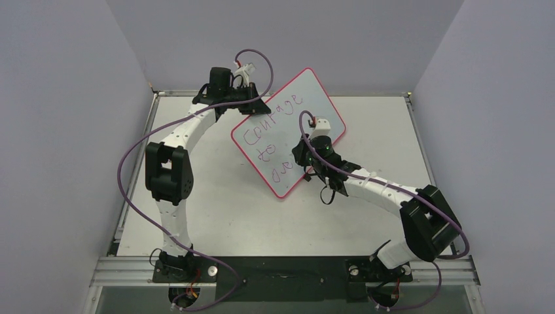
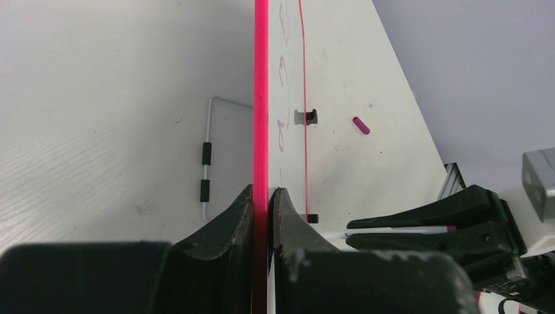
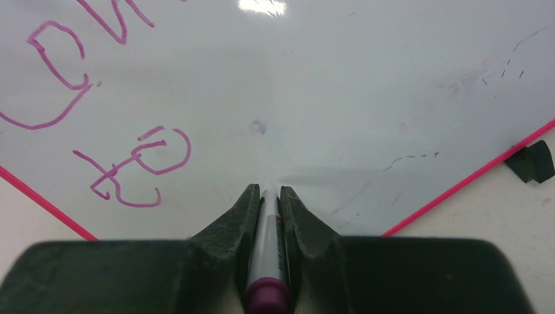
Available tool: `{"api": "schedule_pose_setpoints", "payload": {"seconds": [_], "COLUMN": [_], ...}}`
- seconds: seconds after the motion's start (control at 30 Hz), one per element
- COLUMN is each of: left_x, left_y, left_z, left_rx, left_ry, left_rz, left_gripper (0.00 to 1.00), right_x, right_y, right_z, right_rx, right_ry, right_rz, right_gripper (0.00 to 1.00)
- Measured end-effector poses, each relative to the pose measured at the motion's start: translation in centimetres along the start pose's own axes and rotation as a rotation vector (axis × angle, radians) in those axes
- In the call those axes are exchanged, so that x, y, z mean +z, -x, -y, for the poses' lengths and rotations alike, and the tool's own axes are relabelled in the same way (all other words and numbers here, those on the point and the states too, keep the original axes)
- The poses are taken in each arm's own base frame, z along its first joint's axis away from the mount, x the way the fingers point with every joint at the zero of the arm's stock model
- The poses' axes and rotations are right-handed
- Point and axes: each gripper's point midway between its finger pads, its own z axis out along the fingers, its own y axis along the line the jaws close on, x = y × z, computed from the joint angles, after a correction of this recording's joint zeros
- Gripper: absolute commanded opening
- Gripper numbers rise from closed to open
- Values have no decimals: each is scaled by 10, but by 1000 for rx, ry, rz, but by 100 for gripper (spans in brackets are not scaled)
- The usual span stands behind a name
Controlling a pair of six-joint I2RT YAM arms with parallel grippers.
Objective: Write a sentence on the whiteboard
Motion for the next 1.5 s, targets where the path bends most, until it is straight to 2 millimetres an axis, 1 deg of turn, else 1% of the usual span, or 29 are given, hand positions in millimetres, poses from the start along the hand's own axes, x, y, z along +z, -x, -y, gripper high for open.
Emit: {"api": "schedule_pose_setpoints", "payload": {"seconds": [0.1, 0.2, 0.43, 0.53, 0.67, 0.8, 1.23, 1.4, 1.5], "left_x": [0, 0, 0, 0, 0, 0, 0, -1, -1], "left_y": [0, 0, 0, 0, 0, 0, 0, 1, 1], "left_z": [0, 0, 0, 0, 0, 0, 0, 0, 0], "left_rx": [-2, -3, -4, -5, -3, -3, -4, -3, -3], "left_ry": [0, 0, 0, 0, 1, 2, 2, 1, 1], "left_rz": [0, 0, 0, 0, 0, 1, 1, 2, 2], "left_gripper": [0, 0, 0, 0, 0, 0, 0, 0, 0], "right_x": [-2, -3, -1, 2, 10, 11, 11, 7, 6], "right_y": [11, 13, 9, 6, -4, -5, -6, -16, -18], "right_z": [-4, -2, 3, 6, 12, 14, 14, 23, 26], "right_rx": [-16, -29, -34, -33, -36, -33, -31, -31, -27], "right_ry": [10, 7, 3, 0, -11, -8, -6, -22, -29], "right_rz": [21, 24, 5, -3, -34, -37, -33, -49, -52], "right_gripper": [0, 0, 0, 0, 0, 0, 0, 0, 0]}}
